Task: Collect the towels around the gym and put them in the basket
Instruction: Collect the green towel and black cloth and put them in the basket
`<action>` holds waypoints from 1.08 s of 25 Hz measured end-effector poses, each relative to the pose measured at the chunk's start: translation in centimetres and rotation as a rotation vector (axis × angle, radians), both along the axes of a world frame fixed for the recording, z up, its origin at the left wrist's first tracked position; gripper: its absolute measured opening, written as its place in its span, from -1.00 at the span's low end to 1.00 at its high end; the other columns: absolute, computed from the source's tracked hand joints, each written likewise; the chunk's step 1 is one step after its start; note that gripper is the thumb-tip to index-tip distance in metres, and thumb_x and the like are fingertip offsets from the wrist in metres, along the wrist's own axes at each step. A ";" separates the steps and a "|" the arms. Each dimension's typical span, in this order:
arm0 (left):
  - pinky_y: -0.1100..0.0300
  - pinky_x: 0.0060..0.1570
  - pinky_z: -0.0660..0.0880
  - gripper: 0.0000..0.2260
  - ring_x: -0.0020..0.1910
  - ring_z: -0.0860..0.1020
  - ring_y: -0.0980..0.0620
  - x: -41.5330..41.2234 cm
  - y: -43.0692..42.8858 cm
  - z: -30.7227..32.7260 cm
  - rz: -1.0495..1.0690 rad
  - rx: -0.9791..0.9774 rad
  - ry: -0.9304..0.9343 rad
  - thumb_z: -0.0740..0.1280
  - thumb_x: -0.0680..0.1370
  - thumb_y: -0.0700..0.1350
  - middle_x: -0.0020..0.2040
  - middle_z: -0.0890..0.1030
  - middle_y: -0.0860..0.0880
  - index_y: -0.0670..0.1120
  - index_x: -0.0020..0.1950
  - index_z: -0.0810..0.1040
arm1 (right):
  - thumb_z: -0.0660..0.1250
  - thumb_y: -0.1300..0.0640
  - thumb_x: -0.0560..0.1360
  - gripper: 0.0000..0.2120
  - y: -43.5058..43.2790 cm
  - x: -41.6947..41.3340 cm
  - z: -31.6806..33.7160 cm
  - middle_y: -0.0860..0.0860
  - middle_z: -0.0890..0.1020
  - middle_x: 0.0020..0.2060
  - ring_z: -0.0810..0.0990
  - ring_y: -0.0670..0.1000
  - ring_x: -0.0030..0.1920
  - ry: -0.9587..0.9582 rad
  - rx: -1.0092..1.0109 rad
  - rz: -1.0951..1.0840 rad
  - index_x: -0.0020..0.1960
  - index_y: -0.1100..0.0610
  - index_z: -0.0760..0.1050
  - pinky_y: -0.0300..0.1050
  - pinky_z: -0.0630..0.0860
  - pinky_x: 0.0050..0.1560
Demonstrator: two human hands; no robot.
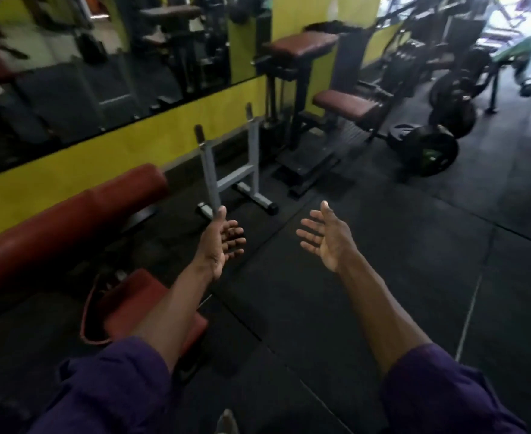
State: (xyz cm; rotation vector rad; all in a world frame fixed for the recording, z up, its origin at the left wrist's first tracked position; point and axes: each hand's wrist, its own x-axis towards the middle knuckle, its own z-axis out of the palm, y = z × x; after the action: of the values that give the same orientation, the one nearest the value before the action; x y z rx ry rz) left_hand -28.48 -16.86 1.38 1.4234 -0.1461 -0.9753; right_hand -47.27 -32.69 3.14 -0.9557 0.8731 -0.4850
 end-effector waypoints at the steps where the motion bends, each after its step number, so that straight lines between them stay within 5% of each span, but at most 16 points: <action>1: 0.00 -0.05 0.54 -0.41 -0.05 0.62 -0.08 -0.1 -3.0 0.0 -0.028 -0.008 -0.006 0.23 0.50 0.38 0.05 0.65 -0.12 -0.11 0.16 0.59 | 0.20 -0.26 0.62 -0.39 -2.5 -0.7 0.1 0.17 0.54 0.37 0.63 0.17 0.19 0.001 -0.008 -0.027 0.47 0.16 0.40 0.06 0.59 0.05; 13: -0.03 0.05 0.55 -0.42 0.09 0.62 -0.10 -0.7 -39.8 1.9 -0.414 -0.067 -0.042 0.20 0.52 0.36 0.14 0.64 -0.12 -0.11 0.21 0.57 | 0.20 -0.26 0.62 -0.44 -30.1 -4.5 1.4 0.17 0.56 0.36 0.65 0.18 0.19 -0.005 -0.103 -0.350 0.41 0.13 0.44 0.08 0.60 0.06; 20: 0.02 -0.06 0.51 -0.44 -0.02 0.60 -0.07 -7.2 -63.5 2.9 -0.531 -0.075 -0.041 0.04 0.61 0.32 0.08 0.64 -0.12 -0.10 0.12 0.58 | 0.19 -0.24 0.63 -0.49 -50.9 -12.5 1.7 0.16 0.59 0.30 0.66 0.17 0.16 -0.018 -0.128 -0.523 0.37 0.13 0.46 0.08 0.59 0.03; 27: 0.05 -0.12 0.50 -0.54 -0.11 0.59 -0.06 -17.0 -82.8 5.5 -0.527 -0.070 0.006 0.13 0.64 0.21 0.02 0.61 -0.12 -0.15 0.17 0.54 | 0.18 -0.23 0.63 -0.49 -71.4 -20.5 4.3 0.16 0.61 0.27 0.66 0.19 0.18 -0.058 -0.114 -0.569 0.36 0.14 0.47 0.09 0.57 0.03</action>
State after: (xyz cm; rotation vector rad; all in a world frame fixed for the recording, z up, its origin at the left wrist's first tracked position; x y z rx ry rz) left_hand -45.46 -99.69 6.89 1.3429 -0.5669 -1.3873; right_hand -67.79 -104.10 7.47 -0.7824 1.0737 -1.0523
